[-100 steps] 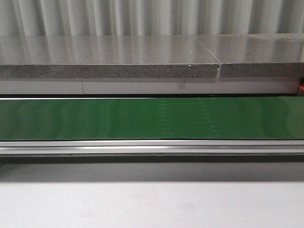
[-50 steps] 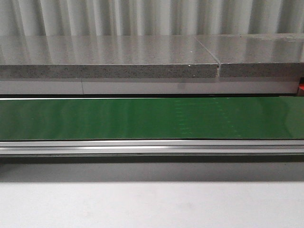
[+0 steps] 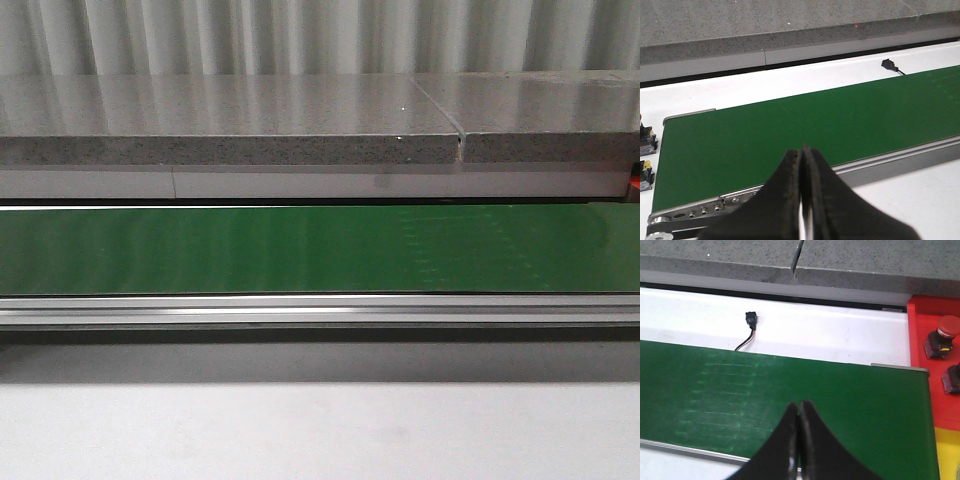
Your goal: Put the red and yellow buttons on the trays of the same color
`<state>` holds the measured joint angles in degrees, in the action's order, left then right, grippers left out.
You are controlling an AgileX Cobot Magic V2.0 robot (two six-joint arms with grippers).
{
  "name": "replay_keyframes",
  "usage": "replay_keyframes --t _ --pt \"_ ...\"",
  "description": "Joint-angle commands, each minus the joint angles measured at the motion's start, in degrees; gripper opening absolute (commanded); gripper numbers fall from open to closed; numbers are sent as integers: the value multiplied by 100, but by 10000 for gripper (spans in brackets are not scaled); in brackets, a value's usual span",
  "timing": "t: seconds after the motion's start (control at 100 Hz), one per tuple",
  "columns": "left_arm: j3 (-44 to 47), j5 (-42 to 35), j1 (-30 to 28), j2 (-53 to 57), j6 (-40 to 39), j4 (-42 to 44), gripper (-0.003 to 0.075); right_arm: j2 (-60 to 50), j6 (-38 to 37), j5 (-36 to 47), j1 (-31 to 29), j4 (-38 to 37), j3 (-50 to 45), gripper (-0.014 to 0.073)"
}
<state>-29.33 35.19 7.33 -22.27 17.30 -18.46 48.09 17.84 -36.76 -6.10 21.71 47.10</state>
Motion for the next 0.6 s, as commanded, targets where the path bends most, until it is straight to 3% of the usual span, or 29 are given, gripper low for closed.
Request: replay_keyframes --t 0.0,0.48,0.59 --pt "-145 -386 38 -24 6 -137 -20 -58 54 205 12 56 144 -67" --pt "-145 -372 38 -24 6 -137 -17 -58 54 150 12 56 144 -67" --pt "-145 -224 38 -24 6 -137 61 -58 54 150 12 56 144 -67"
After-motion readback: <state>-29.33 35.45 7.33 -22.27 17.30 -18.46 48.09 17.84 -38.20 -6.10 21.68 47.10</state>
